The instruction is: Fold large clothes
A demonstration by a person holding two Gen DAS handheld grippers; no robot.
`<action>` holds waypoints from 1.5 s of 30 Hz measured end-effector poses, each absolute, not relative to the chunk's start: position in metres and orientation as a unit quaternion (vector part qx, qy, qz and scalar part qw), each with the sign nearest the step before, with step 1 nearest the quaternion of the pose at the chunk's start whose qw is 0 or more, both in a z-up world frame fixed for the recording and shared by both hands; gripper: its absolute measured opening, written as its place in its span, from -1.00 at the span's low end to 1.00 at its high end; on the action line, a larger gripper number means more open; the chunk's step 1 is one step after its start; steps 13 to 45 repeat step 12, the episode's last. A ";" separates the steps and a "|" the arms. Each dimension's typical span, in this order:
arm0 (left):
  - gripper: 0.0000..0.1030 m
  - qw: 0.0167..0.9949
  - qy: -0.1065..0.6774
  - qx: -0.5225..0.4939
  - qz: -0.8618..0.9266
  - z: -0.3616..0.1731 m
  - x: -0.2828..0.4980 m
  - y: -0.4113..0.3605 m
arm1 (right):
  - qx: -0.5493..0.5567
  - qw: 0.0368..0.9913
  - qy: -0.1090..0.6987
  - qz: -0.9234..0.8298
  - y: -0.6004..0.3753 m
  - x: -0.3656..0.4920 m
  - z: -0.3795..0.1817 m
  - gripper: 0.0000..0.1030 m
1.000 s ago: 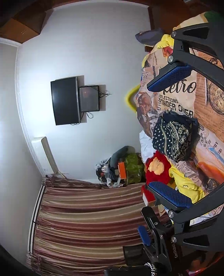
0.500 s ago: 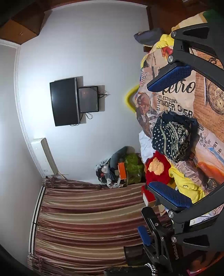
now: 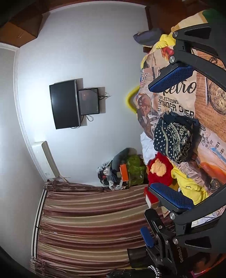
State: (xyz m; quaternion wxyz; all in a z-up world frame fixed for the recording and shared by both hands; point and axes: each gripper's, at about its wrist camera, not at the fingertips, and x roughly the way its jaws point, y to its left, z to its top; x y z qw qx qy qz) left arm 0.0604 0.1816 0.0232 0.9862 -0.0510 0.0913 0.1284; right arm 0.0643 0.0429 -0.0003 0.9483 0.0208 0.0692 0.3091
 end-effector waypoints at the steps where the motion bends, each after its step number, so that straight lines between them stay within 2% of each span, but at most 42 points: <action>1: 0.99 0.986 0.092 -0.051 0.127 0.023 0.061 0.181 | 0.021 0.949 0.069 0.308 0.042 0.064 -0.001 1.00; 45: 0.99 0.986 0.100 -0.051 0.124 0.023 0.064 0.178 | 0.022 0.950 0.073 0.304 0.046 0.064 -0.005 1.00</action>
